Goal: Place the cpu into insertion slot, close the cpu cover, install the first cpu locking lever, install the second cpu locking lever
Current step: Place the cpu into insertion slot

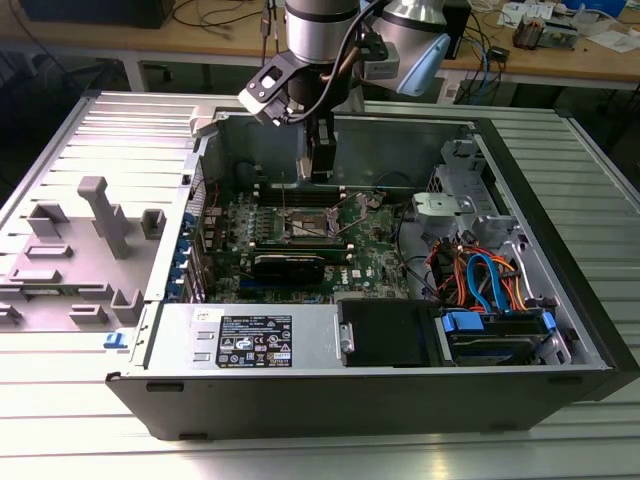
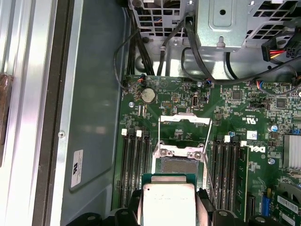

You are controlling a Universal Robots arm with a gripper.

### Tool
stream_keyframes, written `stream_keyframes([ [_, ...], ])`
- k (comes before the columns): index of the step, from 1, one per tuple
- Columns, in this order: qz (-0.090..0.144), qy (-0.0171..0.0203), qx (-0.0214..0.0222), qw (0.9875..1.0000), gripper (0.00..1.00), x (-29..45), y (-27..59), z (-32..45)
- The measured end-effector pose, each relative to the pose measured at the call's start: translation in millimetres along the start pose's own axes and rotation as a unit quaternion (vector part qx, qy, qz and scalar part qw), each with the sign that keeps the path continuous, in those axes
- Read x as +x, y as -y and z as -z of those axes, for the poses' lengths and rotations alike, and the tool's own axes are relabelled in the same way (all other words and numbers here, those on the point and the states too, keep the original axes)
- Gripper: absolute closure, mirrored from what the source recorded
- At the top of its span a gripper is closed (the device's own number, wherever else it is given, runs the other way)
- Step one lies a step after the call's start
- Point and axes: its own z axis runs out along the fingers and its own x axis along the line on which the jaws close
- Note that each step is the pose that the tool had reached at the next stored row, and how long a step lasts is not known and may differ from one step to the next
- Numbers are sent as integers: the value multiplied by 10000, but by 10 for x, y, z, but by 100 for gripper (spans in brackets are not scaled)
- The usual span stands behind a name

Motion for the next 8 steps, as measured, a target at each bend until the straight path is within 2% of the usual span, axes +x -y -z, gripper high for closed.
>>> stream_keyframes([
  [8, -3, 0, 0, 10000, 46, 0, 0, 0],
])
